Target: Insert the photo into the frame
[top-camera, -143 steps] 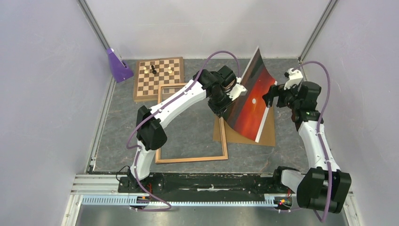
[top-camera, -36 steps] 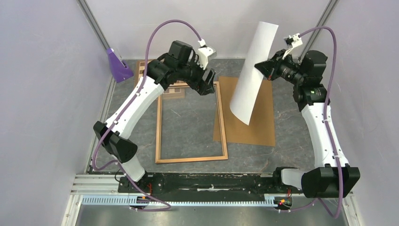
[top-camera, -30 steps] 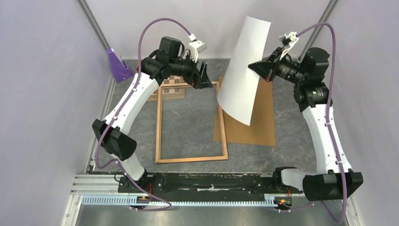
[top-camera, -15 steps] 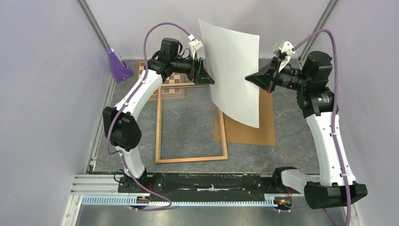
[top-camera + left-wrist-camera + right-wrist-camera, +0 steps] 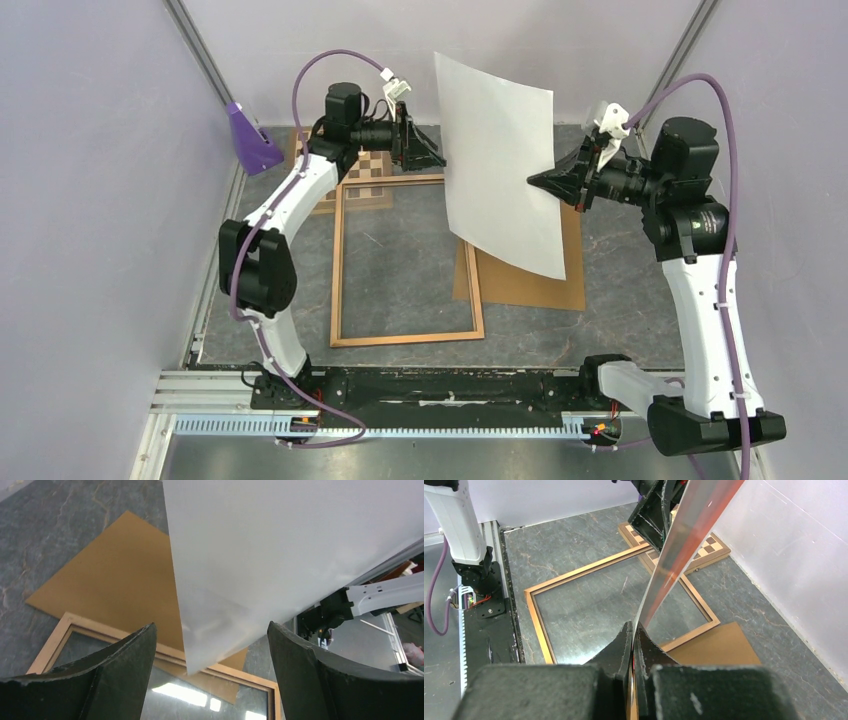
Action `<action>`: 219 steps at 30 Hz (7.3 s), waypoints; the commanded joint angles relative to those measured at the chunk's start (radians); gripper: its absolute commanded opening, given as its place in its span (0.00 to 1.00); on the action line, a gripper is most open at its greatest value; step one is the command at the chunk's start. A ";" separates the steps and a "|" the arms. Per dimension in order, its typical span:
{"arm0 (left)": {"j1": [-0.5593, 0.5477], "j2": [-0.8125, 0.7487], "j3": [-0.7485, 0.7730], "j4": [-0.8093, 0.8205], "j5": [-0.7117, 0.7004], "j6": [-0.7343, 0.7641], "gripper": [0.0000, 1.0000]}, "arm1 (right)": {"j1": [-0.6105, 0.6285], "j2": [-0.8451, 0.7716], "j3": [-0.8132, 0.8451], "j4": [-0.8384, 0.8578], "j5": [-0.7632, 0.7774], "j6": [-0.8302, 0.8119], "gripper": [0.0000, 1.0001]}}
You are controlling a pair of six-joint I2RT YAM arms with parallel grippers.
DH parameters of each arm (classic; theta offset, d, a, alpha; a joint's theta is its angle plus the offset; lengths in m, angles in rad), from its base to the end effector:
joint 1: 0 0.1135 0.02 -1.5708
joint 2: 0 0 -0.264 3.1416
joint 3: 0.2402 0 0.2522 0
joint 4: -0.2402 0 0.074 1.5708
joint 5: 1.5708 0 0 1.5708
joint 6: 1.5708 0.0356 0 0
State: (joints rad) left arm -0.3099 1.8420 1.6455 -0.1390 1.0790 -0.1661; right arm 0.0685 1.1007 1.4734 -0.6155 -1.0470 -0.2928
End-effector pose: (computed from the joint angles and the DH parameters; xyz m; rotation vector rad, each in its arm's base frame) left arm 0.3985 -0.1605 0.3490 0.8843 1.7235 -1.3358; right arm 0.1933 0.0442 0.4719 -0.9971 1.4423 0.7766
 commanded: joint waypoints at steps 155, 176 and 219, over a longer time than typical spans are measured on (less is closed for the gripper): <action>0.155 -0.207 -0.294 -0.681 -0.671 0.105 0.02 | 0.422 0.668 -0.323 0.551 0.703 0.423 0.00; 0.155 -0.197 -0.350 -0.627 -0.689 0.102 0.02 | 0.422 0.695 -0.329 0.562 0.714 0.412 0.05; 0.152 -0.103 -0.362 -0.510 -0.638 0.044 0.02 | 0.349 0.613 -0.233 0.472 0.839 0.386 0.50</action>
State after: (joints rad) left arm -0.1627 1.7325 1.2648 -0.7094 0.4095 -0.1116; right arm 0.4332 1.7641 1.2045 -0.1551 -0.2260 0.1036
